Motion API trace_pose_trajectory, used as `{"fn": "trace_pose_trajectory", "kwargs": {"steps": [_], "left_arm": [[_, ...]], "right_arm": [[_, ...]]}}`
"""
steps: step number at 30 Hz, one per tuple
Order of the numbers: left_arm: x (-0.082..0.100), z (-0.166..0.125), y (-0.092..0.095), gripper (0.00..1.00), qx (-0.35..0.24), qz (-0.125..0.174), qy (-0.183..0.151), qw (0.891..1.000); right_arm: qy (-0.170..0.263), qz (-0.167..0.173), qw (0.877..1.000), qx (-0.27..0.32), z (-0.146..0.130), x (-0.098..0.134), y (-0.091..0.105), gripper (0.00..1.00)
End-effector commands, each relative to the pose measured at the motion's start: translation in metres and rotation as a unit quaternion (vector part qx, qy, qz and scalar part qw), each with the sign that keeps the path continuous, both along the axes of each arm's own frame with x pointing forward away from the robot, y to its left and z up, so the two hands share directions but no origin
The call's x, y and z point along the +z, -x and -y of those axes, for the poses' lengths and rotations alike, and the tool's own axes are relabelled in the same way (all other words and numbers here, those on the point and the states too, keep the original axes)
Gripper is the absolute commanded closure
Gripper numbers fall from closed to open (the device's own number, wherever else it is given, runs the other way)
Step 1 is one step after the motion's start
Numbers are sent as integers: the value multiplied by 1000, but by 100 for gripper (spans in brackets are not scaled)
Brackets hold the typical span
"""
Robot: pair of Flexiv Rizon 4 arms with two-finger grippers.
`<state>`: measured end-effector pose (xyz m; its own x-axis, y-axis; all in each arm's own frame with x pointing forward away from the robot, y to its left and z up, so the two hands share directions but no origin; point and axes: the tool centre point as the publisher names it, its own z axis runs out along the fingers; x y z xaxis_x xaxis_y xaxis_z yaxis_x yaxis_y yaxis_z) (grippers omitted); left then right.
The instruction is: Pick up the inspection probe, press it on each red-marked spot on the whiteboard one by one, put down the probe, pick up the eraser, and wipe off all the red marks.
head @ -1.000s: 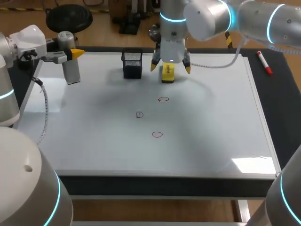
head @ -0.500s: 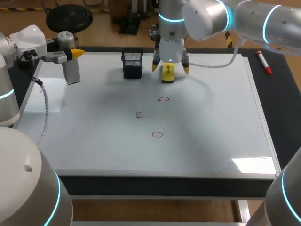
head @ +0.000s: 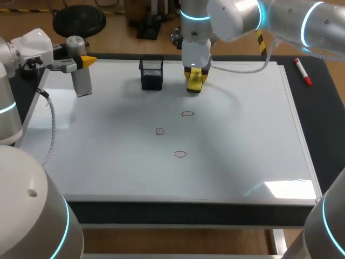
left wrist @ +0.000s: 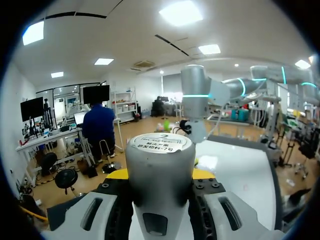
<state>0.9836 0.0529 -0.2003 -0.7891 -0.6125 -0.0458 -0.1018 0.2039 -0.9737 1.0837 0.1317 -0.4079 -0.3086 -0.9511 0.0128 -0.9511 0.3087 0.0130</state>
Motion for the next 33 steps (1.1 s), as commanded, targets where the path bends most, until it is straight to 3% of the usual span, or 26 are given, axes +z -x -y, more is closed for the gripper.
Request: {"fn": "trace_pose_trajectory", "kwargs": {"steps": [1,9,15,33], "left_arm": [[0,0,1,100,1,3,1,1000],[0,0,1,100,1,3,1,1000],[0,0,1,100,1,3,1,1000],[0,0,1,100,1,3,1,1000]], "right_arm": [[0,6,999,-45,20,18,5,100],[8,14,987,-157,73,32,11,100],[16,5,968,-251,113,35,21,100],[25,-10,923,-385,198,31,74,100]]}}
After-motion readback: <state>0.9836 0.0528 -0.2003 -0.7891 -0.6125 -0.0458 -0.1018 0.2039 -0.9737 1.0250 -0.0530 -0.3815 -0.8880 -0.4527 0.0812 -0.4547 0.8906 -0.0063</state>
